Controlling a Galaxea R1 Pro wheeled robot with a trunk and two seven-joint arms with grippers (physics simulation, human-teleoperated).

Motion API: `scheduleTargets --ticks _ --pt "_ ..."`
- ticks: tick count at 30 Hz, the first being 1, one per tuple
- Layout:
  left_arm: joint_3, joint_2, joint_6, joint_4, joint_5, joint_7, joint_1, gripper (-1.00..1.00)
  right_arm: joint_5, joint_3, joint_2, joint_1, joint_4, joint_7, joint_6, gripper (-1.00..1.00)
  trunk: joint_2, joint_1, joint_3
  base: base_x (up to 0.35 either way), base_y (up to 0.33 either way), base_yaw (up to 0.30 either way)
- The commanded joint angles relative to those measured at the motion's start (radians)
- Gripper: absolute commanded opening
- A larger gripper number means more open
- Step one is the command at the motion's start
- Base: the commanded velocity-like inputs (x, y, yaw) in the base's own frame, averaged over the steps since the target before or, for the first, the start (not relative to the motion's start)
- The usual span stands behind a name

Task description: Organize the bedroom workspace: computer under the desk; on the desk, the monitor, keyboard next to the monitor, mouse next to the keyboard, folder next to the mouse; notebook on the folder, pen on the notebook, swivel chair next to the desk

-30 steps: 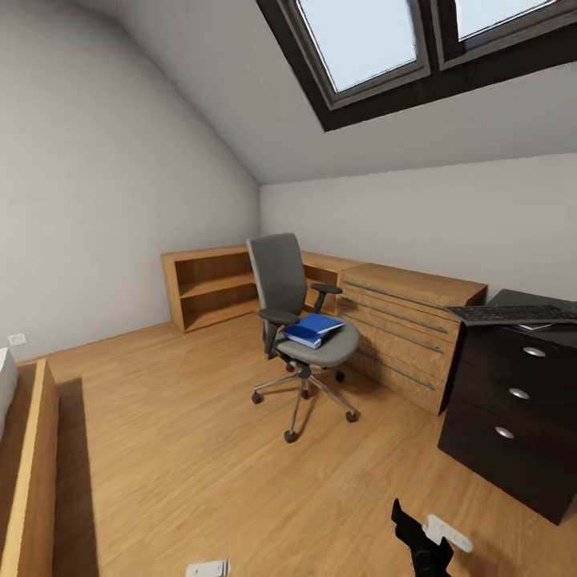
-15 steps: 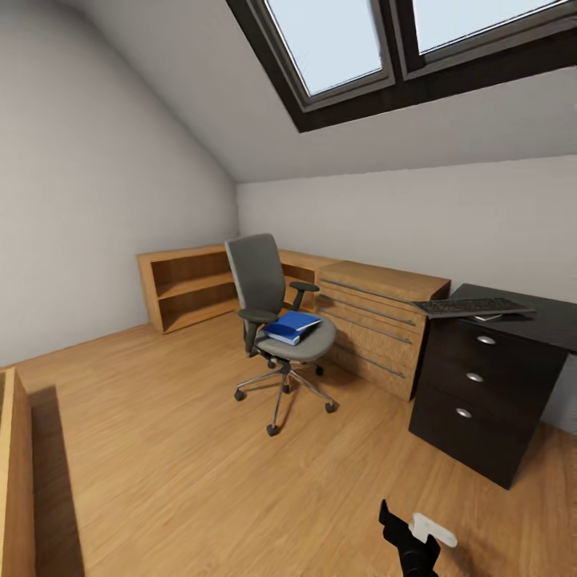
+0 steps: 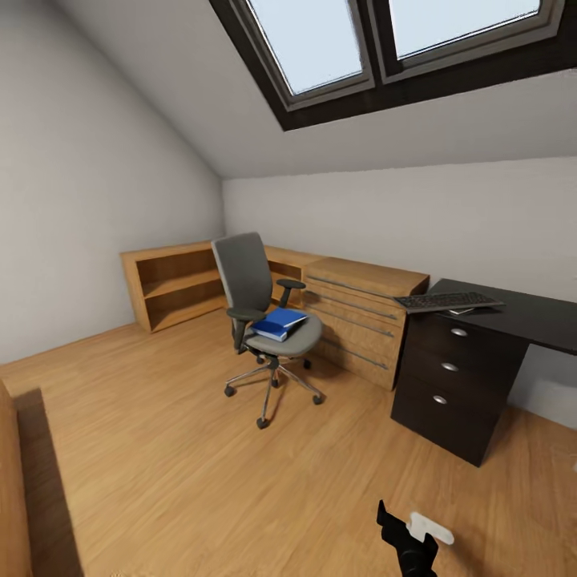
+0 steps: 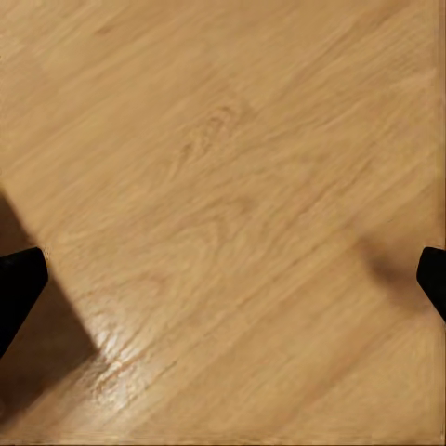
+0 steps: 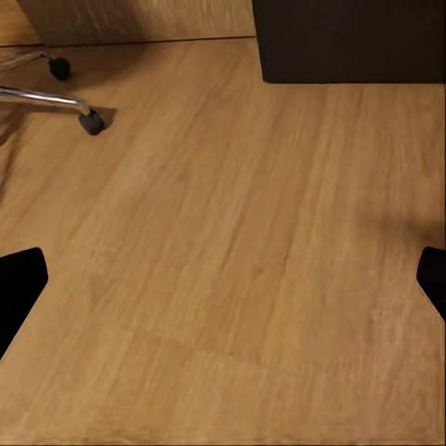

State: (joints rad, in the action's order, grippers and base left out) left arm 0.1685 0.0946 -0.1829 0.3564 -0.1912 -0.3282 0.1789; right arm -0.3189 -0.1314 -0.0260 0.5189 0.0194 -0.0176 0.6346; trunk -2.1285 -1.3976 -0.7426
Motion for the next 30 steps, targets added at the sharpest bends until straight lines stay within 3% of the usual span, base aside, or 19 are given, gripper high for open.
scheduleTargets --ticks 1,7,12,20,30 --pt "0.008 0.000 -0.004 -0.001 -0.011 -0.006 0.001 1.00 0.009 -0.008 0.000 0.001 0.002 -0.002 0.004 1.00 0.007 0.005 0.001 -0.324 0.000 -0.088" --pt "0.008 -0.002 -0.012 -0.001 -0.043 -0.006 0.001 1.00 0.029 -0.007 -0.011 0.001 0.002 -0.002 0.002 1.00 0.049 0.028 0.010 -0.235 0.000 -0.078" --pt "0.007 -0.001 -0.066 -0.001 -0.077 -0.002 0.001 1.00 0.054 -0.007 -0.015 0.000 0.002 -0.002 0.002 1.00 0.049 0.028 0.003 -0.036 0.000 -0.112" --pt "0.008 -0.003 -0.112 -0.001 -0.082 0.001 0.001 1.00 0.058 -0.007 -0.015 -0.002 0.002 -0.002 0.003 1.00 0.049 0.028 0.001 -0.031 0.017 -0.254" --pt "0.008 -0.003 -0.114 -0.001 -0.082 0.001 0.001 1.00 0.060 -0.007 -0.015 -0.005 0.002 -0.002 0.004 1.00 0.049 0.028 0.001 -0.248 0.169 -0.296"
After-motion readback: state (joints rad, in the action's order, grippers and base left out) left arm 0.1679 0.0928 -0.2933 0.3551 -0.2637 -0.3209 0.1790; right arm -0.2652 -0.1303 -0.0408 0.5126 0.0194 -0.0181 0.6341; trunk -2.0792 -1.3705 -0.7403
